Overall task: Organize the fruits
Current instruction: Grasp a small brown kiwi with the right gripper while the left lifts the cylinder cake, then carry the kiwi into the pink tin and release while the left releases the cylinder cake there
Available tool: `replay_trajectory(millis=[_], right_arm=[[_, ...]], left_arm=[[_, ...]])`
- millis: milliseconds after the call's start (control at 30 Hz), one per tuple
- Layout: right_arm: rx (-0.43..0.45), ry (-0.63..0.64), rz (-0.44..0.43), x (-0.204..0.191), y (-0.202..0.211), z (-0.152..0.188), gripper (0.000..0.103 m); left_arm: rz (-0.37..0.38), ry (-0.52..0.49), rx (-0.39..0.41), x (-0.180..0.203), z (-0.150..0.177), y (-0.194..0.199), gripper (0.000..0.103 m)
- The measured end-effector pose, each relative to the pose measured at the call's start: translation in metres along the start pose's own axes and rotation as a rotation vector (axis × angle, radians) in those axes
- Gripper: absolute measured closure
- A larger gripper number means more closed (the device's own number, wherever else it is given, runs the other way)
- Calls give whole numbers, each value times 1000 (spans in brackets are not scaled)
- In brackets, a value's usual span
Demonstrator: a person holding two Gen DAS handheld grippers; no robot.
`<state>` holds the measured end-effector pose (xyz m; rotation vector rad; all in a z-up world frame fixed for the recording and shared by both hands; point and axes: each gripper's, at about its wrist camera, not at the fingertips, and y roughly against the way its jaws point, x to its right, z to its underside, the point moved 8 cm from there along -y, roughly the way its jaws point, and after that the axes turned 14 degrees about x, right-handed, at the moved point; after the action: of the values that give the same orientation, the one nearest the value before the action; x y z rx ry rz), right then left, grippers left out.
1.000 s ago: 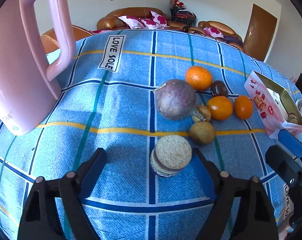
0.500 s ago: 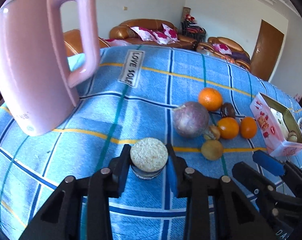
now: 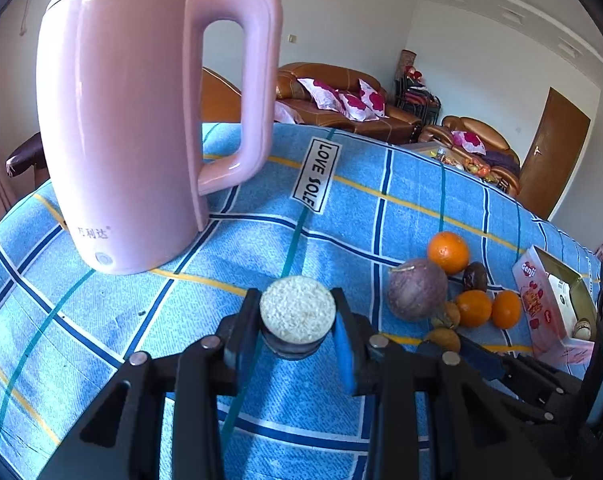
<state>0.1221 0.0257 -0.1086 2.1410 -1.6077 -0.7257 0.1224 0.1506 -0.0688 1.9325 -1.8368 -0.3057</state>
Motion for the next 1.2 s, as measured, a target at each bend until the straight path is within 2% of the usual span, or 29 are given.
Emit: replay_trajectory(millis=[67,233,433,600,800,1067,1200], right_arm=[[-2,-1,-8,2,2,1,74],[13,-31,-35,10,17,6,74],[122,-19,-36,24,49,0,74],[240,45,44,32,74,-11,74],[380,148,172,40,97,-27,74],[400,153,187,51,105,-29,74],[405,147,191,57,109,-29,74]], left_arm=[[0,-3,2,0,0,1,67],[5,-6,5,3,1,2,67],[21,-38,47,13,-1,9,67],[-2,-84,92,22,-4,13,67],[-13,-105,98,30,0,16,67],[-12,-144,107,51,4,21,67],[18,-139,92,66,9,22,67]])
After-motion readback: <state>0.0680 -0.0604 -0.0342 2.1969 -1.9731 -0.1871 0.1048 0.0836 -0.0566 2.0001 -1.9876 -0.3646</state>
